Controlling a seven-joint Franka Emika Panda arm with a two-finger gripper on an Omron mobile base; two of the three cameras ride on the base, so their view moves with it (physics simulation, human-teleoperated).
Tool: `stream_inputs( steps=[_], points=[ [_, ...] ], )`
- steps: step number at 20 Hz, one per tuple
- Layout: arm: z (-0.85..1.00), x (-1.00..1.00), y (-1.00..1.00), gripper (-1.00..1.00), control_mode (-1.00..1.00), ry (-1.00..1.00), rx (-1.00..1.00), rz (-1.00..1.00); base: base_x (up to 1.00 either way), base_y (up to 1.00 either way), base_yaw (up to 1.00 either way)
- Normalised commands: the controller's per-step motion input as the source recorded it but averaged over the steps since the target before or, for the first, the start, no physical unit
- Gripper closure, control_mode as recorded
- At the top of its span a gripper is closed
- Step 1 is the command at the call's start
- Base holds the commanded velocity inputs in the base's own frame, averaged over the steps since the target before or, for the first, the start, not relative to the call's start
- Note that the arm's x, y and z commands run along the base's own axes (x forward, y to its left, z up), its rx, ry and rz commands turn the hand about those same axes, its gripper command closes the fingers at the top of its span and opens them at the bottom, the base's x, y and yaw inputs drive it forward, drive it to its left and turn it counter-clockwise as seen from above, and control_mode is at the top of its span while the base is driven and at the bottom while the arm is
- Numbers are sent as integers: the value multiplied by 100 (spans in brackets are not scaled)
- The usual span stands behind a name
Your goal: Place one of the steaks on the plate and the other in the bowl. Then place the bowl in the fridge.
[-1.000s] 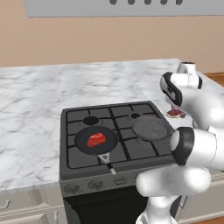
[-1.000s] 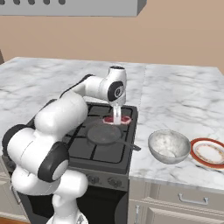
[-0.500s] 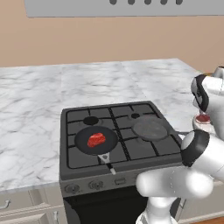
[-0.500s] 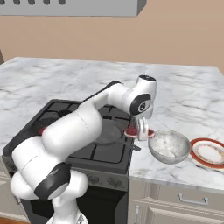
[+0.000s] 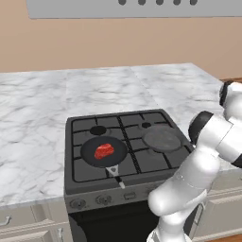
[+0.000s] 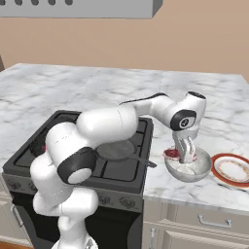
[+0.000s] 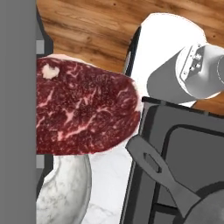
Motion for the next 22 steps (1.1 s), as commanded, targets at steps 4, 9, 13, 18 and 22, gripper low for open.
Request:
stream_inputs(
  steps=[4, 9, 13, 18, 22],
  points=[
    [-20, 17, -34, 100, -100, 0, 1, 2, 0, 0, 0],
    [-15, 40, 0, 100, -100, 0, 0, 6, 0, 0, 0],
    [-53, 12, -19, 100, -100, -5, -1, 9, 0, 0, 0],
    [-45, 0, 11, 100, -100, 0, -2, 3, 0, 0, 0],
    [-18, 1, 32, 100, -100, 2, 0, 0, 0, 0, 0]
  ],
)
